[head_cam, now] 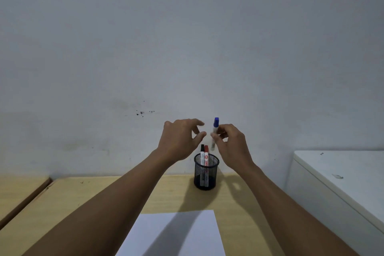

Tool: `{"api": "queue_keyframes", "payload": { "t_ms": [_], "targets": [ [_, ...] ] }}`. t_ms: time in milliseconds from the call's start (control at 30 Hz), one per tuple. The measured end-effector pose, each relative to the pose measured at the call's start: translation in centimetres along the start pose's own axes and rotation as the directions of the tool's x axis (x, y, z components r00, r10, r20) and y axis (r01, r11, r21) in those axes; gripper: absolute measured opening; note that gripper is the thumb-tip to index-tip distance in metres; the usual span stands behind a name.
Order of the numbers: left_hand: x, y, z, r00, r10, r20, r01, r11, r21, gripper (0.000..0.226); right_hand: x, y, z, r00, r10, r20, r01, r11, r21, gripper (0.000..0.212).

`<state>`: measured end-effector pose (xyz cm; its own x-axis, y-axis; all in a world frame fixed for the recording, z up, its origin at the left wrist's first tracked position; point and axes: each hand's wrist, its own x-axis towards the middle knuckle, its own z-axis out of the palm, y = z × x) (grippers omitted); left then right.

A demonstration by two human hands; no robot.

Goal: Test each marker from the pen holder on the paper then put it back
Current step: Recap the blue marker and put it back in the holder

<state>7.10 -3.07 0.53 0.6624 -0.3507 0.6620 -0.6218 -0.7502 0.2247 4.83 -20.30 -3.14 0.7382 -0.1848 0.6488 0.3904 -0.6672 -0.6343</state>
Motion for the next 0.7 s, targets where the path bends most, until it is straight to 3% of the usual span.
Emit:
{"api": "queue_keyframes", "payload": {
  "t_ms": [100, 267, 433, 700],
  "targets": [
    [0.9, -1.4, 3.4, 0.985, -0.058, 0.163, 0.036, 0.99, 0.134, 0.032, 0.7, 2.2, 1.1, 0.999, 0.038, 0.026, -0.037, 0.999, -0.031, 0.016],
    [2.2, -2.3, 8.5, 0.941, -0.08, 0.329, 0.029, 0.987, 0.158, 0.034, 0.9, 5.2, 2.7, 0.985, 0.11, 0.135, -0.106, 0.994, -0.033, 0.059],
    [3.1, -2.8, 11.8, 0.913, -0.093, 0.398, 0.032, 0.987, 0.156, 0.032, 1.2, 8.4, 4.3, 0.966, 0.161, 0.201, -0.116, 0.97, -0.215, 0.057],
    [3.0, -4.0, 13.7, 0.935, -0.087, 0.345, 0.061, 0.994, 0.086, 0.025, 1.0, 10.3, 5.7, 0.937, 0.175, 0.301, -0.092, 0.958, -0.273, 0.053]
  ]
}}
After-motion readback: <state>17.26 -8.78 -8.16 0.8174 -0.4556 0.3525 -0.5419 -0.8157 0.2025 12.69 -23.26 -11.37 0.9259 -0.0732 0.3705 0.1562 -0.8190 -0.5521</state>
